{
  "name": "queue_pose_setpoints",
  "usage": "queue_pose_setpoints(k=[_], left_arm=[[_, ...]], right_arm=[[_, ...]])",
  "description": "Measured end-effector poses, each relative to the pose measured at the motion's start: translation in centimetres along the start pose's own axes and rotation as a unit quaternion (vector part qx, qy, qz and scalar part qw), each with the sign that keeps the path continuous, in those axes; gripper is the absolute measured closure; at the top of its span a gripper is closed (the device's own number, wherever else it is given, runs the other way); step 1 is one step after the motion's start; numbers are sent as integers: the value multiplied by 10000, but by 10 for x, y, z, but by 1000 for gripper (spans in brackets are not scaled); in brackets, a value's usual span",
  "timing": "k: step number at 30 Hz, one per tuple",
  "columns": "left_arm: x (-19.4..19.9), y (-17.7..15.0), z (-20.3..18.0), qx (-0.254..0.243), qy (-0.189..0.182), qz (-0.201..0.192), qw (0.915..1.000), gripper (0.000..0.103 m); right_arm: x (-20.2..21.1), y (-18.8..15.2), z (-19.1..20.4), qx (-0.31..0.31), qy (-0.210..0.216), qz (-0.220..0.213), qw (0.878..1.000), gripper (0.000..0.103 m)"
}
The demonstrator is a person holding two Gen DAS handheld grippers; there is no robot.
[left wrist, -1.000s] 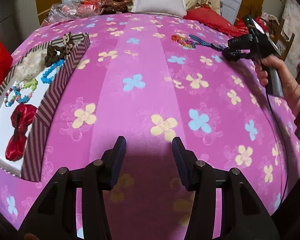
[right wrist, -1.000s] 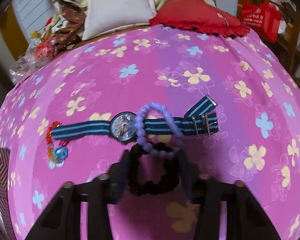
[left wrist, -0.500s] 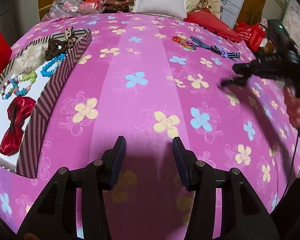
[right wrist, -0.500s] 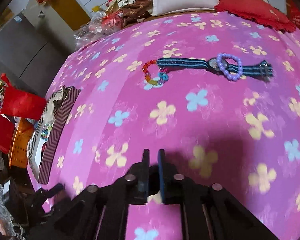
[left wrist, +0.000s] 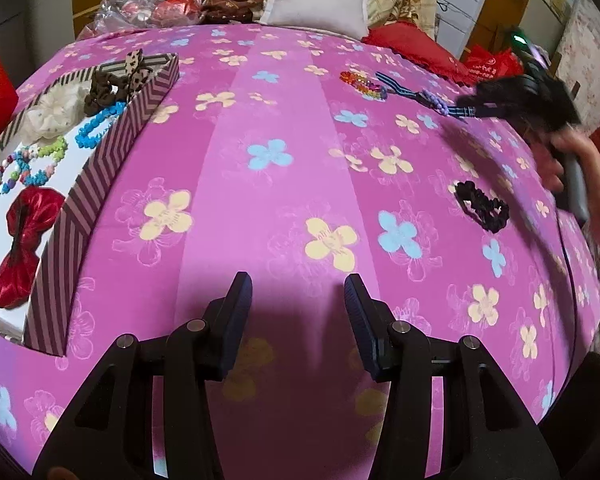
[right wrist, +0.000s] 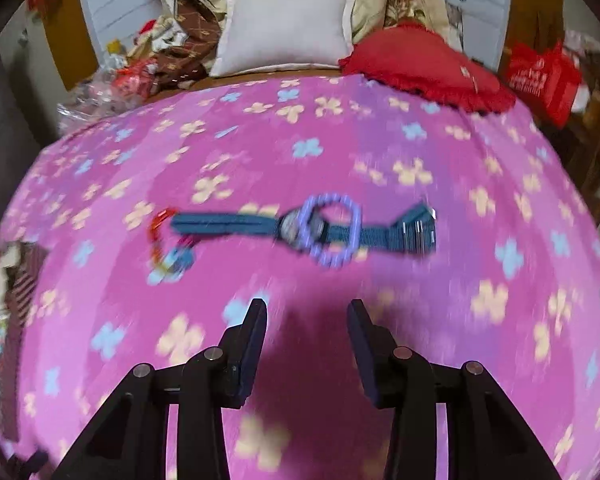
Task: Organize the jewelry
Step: 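Grasp the black scrunchie with the right tool and lift it, then lower the right tool and release the black scrunchie onto the bedspread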
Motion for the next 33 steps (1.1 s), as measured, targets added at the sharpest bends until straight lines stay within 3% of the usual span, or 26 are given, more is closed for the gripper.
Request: queue_pose_setpoints(k=[4,6,8,11,14,21,27,28,31,33], left_arm=[[-1,0,-3,-154,23,-72,9999,55],[-1,-1,-5,-212,16,-96,9997,52],[-1,-1,-7,-270,-1,-122,9996,48],[-2,-2,-10,-367,62,-172,9992,47],[-2,-2,-10,-385,93,-193,9990,47],[-1,-3,-10,-336,129,-215,9991,47],[4,-2,-14,-221,45,-25,9997,47],[8,1,-15,-158,-26,-10,9999,47],[24,16,-29,-215,-74,-55,9997,47],[32,30,-45,-393,-35,-131,9991,47]], right_arm=[[-29,19,-1,260,-412,144,9987,64],[-44,26,-5,278,-572,224,9977,72],[-53,25,-11,115,-420,341,9985,91],[-52,25,-10,78,-307,307,9990,95],[-40,15,-12,-235,104,315,9992,95],[26,-67,-1,-257,702,430,9963,95],[71,-143,-6,-144,552,326,9978,95],[73,-148,-7,-136,524,280,9981,92],[80,-160,-15,-275,668,58,9974,60],[85,-164,-24,-506,866,-198,9948,59]])
Point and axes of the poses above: each gripper's, at about its wrist camera, not at the fingertips, and x roughly against the way its jaws point, z to its left, y to its top, the point moved 4 cm from there along -x, roughly the way its jaws point, and after that the axes turned 12 degrees about y, right-handed, at the moved point
